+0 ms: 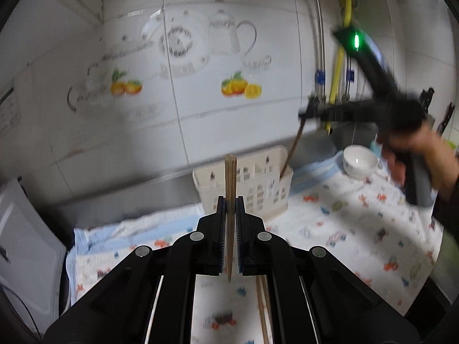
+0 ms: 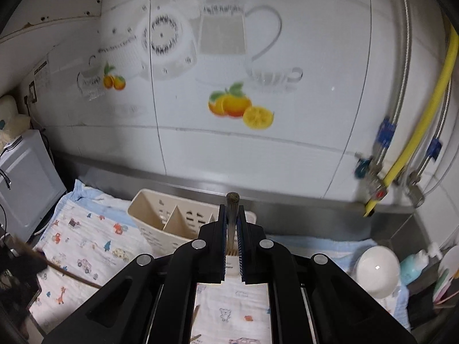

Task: Organize utensils
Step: 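Lift the left chopstick toward the holder while the right gripper inserts and releases its chopstick, then lower the chopstick into the white holder and open the left gripper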

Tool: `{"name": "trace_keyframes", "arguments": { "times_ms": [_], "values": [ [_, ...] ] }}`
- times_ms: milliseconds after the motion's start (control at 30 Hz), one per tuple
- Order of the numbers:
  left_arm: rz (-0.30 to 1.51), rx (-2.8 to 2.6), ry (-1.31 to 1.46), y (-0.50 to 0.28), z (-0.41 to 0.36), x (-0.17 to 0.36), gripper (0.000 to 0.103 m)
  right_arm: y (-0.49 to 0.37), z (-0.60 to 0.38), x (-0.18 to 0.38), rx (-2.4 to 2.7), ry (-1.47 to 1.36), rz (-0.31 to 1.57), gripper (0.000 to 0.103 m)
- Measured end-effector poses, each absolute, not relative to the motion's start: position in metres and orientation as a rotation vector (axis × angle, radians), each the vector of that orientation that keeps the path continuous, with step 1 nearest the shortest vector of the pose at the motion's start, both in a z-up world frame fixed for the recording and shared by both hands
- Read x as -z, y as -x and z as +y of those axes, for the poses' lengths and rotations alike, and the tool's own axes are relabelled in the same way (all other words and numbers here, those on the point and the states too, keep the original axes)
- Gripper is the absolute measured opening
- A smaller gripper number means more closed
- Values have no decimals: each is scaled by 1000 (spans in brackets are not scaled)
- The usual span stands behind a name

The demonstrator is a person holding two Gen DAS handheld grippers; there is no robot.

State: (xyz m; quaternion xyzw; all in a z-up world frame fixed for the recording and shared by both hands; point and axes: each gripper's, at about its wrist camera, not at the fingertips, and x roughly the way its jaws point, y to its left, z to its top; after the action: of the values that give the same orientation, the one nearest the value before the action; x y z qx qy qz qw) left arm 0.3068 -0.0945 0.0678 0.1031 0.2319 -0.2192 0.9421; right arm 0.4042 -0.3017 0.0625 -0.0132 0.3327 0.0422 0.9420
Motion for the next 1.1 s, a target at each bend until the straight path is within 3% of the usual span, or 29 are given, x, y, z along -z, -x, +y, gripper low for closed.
{"name": "trace_keyframes", "arguments": {
  "times_ms": [133, 267, 600, 1100],
  "values": [
    [414, 440, -218, -319, -106, -94, 5, -402, -303, -55, -96, 35, 673, 8],
    [362, 443, -209, -332, -117, -117, 5, -389, -310, -61, -94, 34, 629, 33],
    [255, 406, -155, -375, -135, -157, 5, -339, -324, -65, -97, 80, 559, 33],
    [430, 369, -64, -439, -118, -81, 6, -276, -307, 4, -167, 51, 632, 34]
  ]
}}
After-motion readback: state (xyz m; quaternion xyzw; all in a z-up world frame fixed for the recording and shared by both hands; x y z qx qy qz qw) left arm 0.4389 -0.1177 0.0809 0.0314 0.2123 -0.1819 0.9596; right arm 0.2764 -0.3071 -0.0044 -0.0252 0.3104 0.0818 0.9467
